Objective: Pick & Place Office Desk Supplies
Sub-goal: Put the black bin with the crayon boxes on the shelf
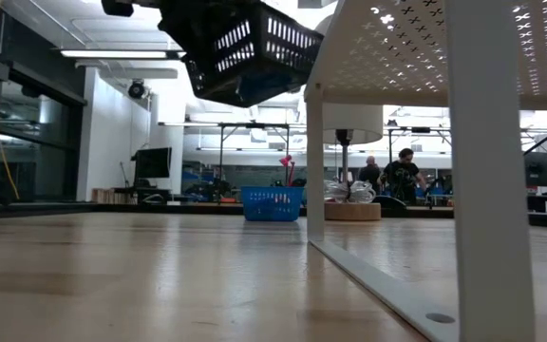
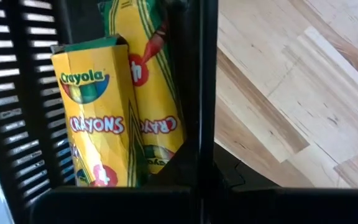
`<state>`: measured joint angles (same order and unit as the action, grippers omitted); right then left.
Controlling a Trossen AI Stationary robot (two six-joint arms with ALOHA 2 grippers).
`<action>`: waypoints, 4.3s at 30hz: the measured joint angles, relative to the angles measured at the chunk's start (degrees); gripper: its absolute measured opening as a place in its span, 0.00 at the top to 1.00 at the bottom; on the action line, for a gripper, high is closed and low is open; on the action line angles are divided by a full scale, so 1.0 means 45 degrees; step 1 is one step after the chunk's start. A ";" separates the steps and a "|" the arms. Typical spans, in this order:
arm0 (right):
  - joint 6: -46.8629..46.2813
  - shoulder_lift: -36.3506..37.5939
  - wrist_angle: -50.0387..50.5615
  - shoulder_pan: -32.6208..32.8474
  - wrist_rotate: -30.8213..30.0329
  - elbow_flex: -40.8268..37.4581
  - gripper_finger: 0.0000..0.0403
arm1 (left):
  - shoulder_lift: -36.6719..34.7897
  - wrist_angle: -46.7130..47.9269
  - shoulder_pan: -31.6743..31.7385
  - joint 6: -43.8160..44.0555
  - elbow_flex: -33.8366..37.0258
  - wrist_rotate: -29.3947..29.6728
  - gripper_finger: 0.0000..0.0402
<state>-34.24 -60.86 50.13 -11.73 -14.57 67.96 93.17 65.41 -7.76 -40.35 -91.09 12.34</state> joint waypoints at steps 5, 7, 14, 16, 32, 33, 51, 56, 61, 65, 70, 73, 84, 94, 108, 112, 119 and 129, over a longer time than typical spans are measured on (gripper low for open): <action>0.0000 0.0000 -0.0002 -0.0003 -0.0005 0.0000 0.69 | 0.0000 -0.0010 -0.0076 -0.0362 0.0000 -0.0005 1.00; 0.0000 0.0000 -0.0002 -0.0002 -0.0005 0.0002 0.69 | 0.0000 -0.0010 -0.0076 -0.0324 0.0000 -0.0005 1.00; 0.0000 0.0000 -0.0201 -0.0005 -0.0005 0.0000 0.69 | 0.0000 -0.0010 -0.0071 -0.0041 0.0000 -0.0009 1.00; 0.0000 0.0000 -0.0402 -0.0005 -0.0005 0.0000 0.69 | 0.0000 -0.0010 -0.0061 0.0163 0.0000 -0.0010 1.00; 0.0533 -0.0238 -0.2610 -0.0005 0.0074 0.0000 0.69 | 0.0000 0.0039 -0.0057 0.0256 0.0005 -0.0029 1.00; 0.0711 -0.0260 -0.2771 -0.0005 0.0196 0.0000 0.69 | 0.0000 0.0039 -0.0054 0.0256 0.0005 -0.0029 1.00; 0.4227 -0.0321 -0.3186 -0.0002 0.4555 0.0000 0.69 | 0.0000 0.0039 0.0536 -0.0528 0.0010 -0.0850 1.00; 0.5476 -0.0321 -0.3089 -0.0024 0.6353 0.0000 0.69 | 0.0000 0.0039 0.0536 -0.1169 0.0010 -0.0854 1.00; 0.6887 -0.0693 -0.3110 0.0034 0.7438 0.0005 0.69 | 0.0000 0.0049 0.0536 -0.1709 -0.0070 -0.0868 1.00; 0.7661 -0.1590 -0.3141 0.0007 0.7756 0.0000 0.69 | -0.0002 0.0138 0.0698 -0.1746 -0.0392 -0.1147 1.00; 0.8340 -0.2384 -0.3243 0.0046 0.8245 0.0000 0.69 | -0.0015 0.0380 0.1077 -0.1730 -0.0544 -0.1607 1.00; 0.8885 -0.2401 -0.3319 0.0049 0.8243 0.0000 0.69 | -0.0015 0.0757 0.1362 -0.1706 -0.0544 -0.2172 1.00; 1.0151 -0.2380 -0.3799 0.0049 0.8254 0.0000 0.69 | -0.0018 0.0464 0.2095 -0.1998 -0.0661 -0.3682 1.00; 1.0832 -0.2380 -0.3921 0.0215 0.8337 0.0000 0.69 | -0.0015 0.0563 0.1848 -0.2038 -0.0661 -0.3687 1.00; 1.1482 -0.2380 -0.4508 0.0952 0.8242 0.0000 0.69 | -0.0019 0.0381 0.1843 -0.1789 -0.0661 -0.3704 1.00; 1.1670 -0.2380 -0.4684 0.0942 0.8239 0.0000 0.69 | -0.0015 0.0403 0.1843 -0.1692 -0.0661 -0.4183 1.00; 1.1817 -0.2489 -0.5046 0.0942 0.8257 0.0000 0.69 | -0.0016 0.0404 0.1886 -0.2205 -0.0661 -0.4505 1.00; 1.2010 -0.3264 -0.5457 0.0988 0.8928 0.0000 0.69 | -0.0015 0.0092 0.2086 -0.2697 -0.0661 -0.4459 1.00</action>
<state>19.80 -75.55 25.57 -7.28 25.61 67.96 93.10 65.82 1.63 -52.49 -94.06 -7.73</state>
